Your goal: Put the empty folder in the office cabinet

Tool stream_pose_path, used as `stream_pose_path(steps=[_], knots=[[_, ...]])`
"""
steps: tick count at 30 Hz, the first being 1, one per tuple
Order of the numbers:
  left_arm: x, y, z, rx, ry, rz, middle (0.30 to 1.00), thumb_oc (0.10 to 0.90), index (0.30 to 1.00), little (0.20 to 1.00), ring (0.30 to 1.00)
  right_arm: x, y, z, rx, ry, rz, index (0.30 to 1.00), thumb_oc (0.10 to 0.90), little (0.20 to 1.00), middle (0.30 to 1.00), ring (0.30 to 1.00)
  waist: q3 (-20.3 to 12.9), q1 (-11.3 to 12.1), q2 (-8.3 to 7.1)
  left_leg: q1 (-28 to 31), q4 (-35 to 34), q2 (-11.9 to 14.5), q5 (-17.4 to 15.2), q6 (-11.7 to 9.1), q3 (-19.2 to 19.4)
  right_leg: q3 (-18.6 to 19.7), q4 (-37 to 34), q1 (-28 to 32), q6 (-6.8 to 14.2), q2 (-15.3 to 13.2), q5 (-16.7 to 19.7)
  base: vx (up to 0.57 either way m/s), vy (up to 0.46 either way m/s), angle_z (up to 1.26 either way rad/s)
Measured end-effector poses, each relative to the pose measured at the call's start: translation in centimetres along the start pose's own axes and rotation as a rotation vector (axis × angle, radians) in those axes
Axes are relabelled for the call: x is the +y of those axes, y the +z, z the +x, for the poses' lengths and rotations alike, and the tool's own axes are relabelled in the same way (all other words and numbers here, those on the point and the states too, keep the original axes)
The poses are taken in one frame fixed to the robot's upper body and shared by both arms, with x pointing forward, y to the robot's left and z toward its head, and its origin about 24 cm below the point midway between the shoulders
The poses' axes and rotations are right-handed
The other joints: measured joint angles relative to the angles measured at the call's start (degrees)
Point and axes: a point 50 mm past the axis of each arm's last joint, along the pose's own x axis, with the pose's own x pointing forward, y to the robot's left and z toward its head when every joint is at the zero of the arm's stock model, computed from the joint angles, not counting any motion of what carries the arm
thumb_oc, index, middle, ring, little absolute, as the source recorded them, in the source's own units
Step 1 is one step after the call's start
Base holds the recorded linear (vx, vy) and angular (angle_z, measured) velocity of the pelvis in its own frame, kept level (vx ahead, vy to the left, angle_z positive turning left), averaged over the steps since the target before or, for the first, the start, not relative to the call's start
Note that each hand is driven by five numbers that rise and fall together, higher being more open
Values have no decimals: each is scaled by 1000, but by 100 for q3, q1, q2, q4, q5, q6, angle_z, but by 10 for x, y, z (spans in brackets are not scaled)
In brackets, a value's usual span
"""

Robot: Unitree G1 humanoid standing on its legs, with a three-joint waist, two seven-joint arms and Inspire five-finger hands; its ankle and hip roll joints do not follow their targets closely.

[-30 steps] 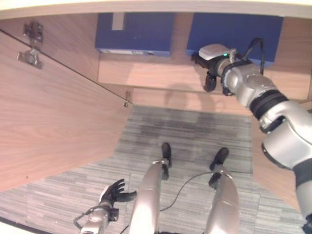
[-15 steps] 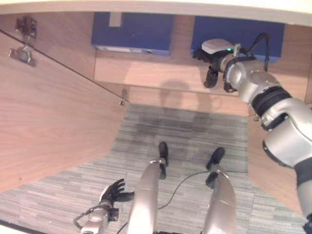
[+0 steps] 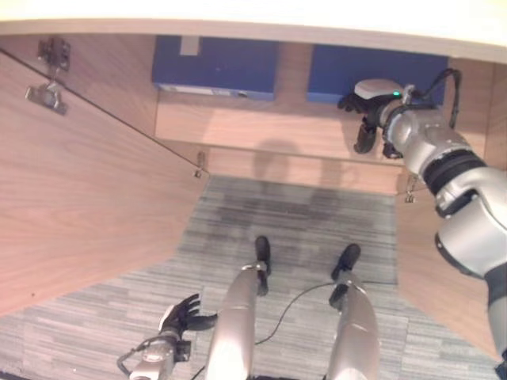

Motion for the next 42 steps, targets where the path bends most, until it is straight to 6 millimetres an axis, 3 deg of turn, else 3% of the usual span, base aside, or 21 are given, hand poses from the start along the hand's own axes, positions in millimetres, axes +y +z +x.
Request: stream_pose_path(steps=[5,12,18,20,25,28,33,38,40,42], knots=[[2,-4,-1,14,18,-27,900,800,900,900,900,27,2,-1,-33,66,62,900,800,900,900,900,-5,-162,-36,543,-317,46,68,11,103,6,-444,522,-16,162,245,47,-9,-16],[10,-6,0,25,60,-71,900,800,900,900,900,39,12,-8,-123,84,-1,900,800,900,900,900,-13,-268,-44,1164,-669,129,125,-84,150,-20,-809,1104,-69,328,319,39,-13,-8],[15,-30,-7,117,86,-69,900,800,900,900,900,87,25,-14,-195,216,-63,900,800,900,900,900,-507,-276,-153,1618,-1226,127,269,-278,231,-63,-1432,1557,-79,478,437,67,-39,-6],[16,-46,-12,169,103,-95,900,800,900,900,900,123,38,-22,-254,319,-119,900,800,900,900,900,-864,-314,-233,1867,-1475,197,340,-348,249,-140,-1686,1797,-111,601,466,83,-68,-9],[7,-68,-20,251,99,-104,900,800,900,900,900,167,54,-43,-380,455,-152,900,800,900,900,900,-1384,-312,-304,2383,-1868,391,459,-521,294,-156,-1848,2170,-190,907,454,52,-99,-12],[7,-74,-22,282,109,-120,900,800,900,900,900,181,49,-46,-357,526,-87,900,800,900,900,900,-1500,-307,-325,2708,-2113,531,547,-643,345,-160,-1907,2384,-218,1081,393,57,-134,-12],[7,-96,-34,367,122,-132,900,800,900,900,900,211,37,-60,-313,663,56,900,800,900,900,900,-1963,-325,-334,3205,-2493,803,682,-838,468,-119,-1913,2630,-308,1377,170,74,-148,-17],[3,-102,-37,398,106,-105,900,800,900,900,900,248,14,-85,-241,804,273,900,800,900,900,900,-2482,-356,-291,3513,-2608,1147,715,-1039,547,-86,-1951,2811,-449,1738,0,48,-107,-10],[-15,-93,-30,371,48,-87,900,800,900,900,900,261,-4,-99,-179,831,399,900,800,900,900,900,-2565,-386,-262,3529,-2517,1224,746,-1078,445,-43,-1932,2836,-534,1821,-67,-63,-73,-12],[-31,-88,-26,362,-10,-75,900,800,900,900,900,270,-13,-105,-124,819,491,900,800,900,900,900,-2594,-365,-325,3518,-2336,1152,799,-1105,-87,114,-1925,2806,-553,1755,-68,-36,-11,-39]])
